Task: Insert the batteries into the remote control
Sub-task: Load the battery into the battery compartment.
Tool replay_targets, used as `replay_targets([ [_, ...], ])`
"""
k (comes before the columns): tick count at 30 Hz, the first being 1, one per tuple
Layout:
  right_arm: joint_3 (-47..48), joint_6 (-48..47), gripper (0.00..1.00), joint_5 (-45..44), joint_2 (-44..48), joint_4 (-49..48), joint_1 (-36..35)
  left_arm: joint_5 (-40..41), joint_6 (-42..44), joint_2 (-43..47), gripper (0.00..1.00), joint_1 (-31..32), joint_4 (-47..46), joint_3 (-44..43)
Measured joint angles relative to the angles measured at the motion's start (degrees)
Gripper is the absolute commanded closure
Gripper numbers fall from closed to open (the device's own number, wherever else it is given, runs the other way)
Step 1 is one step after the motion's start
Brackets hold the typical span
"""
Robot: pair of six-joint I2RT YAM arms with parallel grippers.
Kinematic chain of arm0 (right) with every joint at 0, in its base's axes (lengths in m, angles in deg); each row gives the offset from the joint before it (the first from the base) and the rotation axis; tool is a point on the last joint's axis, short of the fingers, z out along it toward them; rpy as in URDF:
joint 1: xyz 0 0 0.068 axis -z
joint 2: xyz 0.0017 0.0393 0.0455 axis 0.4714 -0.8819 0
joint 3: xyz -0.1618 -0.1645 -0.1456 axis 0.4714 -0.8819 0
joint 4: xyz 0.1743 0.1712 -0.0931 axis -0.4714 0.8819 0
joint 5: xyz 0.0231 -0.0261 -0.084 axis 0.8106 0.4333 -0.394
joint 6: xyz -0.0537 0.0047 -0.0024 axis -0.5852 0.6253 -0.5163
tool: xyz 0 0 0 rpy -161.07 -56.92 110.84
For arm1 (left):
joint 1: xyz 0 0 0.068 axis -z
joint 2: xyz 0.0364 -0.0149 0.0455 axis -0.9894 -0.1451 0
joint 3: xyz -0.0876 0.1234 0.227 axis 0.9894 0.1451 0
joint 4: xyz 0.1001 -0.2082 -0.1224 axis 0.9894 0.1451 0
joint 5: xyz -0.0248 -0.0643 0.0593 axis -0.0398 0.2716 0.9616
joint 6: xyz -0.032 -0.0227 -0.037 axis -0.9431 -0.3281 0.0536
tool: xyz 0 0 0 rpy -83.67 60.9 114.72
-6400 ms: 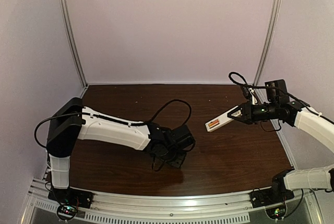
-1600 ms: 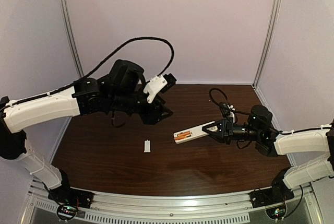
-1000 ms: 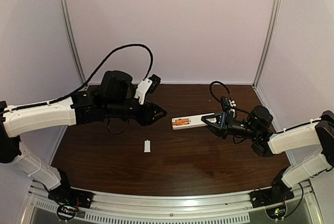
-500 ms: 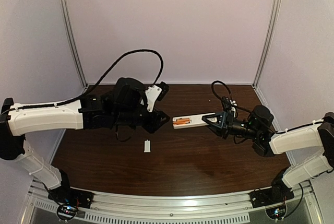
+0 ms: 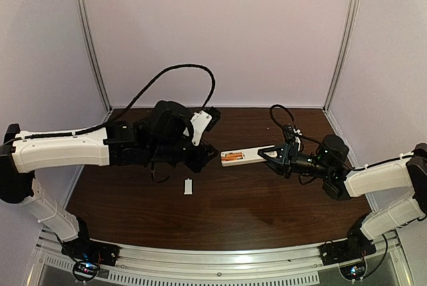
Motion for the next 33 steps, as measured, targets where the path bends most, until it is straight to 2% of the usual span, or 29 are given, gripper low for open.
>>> replay_targets([
  [28, 0.00, -0.04, 1.00, 0.02, 0.66, 1.05, -0.13, -0.72, 1.51, -4.24, 0.81, 1.36, 0.09, -2.03],
  [33, 0.00, -0.04, 1.00, 0.02, 0.66, 1.07, -0.13, -0.46, 1.75, -4.33, 0.76, 1.36, 0.31, -2.29],
])
